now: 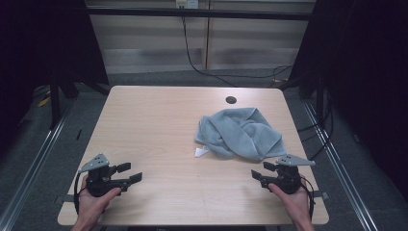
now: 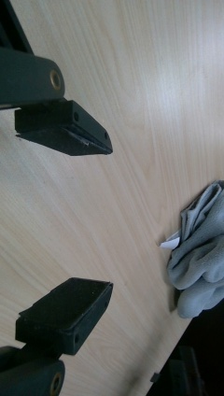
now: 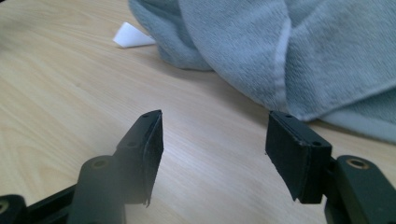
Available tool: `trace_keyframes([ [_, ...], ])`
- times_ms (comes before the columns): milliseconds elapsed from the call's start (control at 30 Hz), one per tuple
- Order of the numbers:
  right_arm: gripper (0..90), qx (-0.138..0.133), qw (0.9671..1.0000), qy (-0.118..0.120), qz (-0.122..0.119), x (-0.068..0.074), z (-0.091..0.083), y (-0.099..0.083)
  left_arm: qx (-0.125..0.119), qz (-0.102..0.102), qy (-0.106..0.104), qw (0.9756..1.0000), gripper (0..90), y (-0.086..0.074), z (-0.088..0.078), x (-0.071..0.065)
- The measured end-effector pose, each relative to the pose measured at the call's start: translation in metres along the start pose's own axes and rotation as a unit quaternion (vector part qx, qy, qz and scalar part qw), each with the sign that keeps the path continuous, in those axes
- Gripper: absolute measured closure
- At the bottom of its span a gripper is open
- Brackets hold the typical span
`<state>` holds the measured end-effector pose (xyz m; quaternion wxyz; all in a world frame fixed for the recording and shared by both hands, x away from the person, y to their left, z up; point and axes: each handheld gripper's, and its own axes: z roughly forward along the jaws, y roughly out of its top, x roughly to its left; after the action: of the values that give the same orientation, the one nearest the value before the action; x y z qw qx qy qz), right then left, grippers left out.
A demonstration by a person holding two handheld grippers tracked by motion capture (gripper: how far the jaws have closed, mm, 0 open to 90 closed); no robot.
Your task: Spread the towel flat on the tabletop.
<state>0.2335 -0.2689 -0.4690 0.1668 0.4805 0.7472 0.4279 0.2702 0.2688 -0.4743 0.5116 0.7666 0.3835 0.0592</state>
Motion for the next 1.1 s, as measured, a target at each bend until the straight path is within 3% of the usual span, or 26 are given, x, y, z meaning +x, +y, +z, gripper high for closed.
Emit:
trace_keyframes([
  [100,42.6,-0.008,0.9992,0.040,0.003,-0.002,0.002,0.015,0.001,0.001,-0.001,1.0000,28.3,0.002,0.002,-0.002],
  [167,39.7,-0.002,0.9987,0.051,-0.002,0.000,0.007,0.023,0.003,0.005,-0.003,1.0000,30.0,0.002,0.003,-0.003],
  [233,39.7,0.006,0.9989,0.044,-0.017,-0.001,0.015,0.033,0.007,0.006,-0.003,1.0000,29.0,0.002,0.005,-0.001],
  [533,33.6,0.009,0.9991,0.039,-0.014,-0.032,0.057,0.071,0.012,0.013,0.002,0.9998,28.8,0.002,0.006,0.001],
  [733,29.4,0.022,0.9991,0.036,0.001,-0.050,0.087,0.076,0.018,0.016,0.009,0.9997,29.0,0.002,0.009,0.004],
  [833,27.5,0.030,0.9991,0.026,-0.015,-0.053,0.095,0.080,0.017,0.017,0.009,0.9997,28.9,0.003,0.009,0.005],
  [933,26.8,0.033,0.9992,0.023,-0.010,-0.058,0.102,0.079,0.018,0.017,0.008,0.9997,28.8,0.002,0.010,0.003],
  [1000,27.9,0.062,0.9978,0.012,-0.021,-0.057,0.110,0.074,0.020,0.022,0.007,0.9995,28.8,0.002,0.009,0.003],
  [1100,31.1,0.068,0.9973,0.014,-0.025,-0.053,0.115,0.067,0.023,0.022,0.007,0.9995,28.8,0.002,0.010,0.002],
])
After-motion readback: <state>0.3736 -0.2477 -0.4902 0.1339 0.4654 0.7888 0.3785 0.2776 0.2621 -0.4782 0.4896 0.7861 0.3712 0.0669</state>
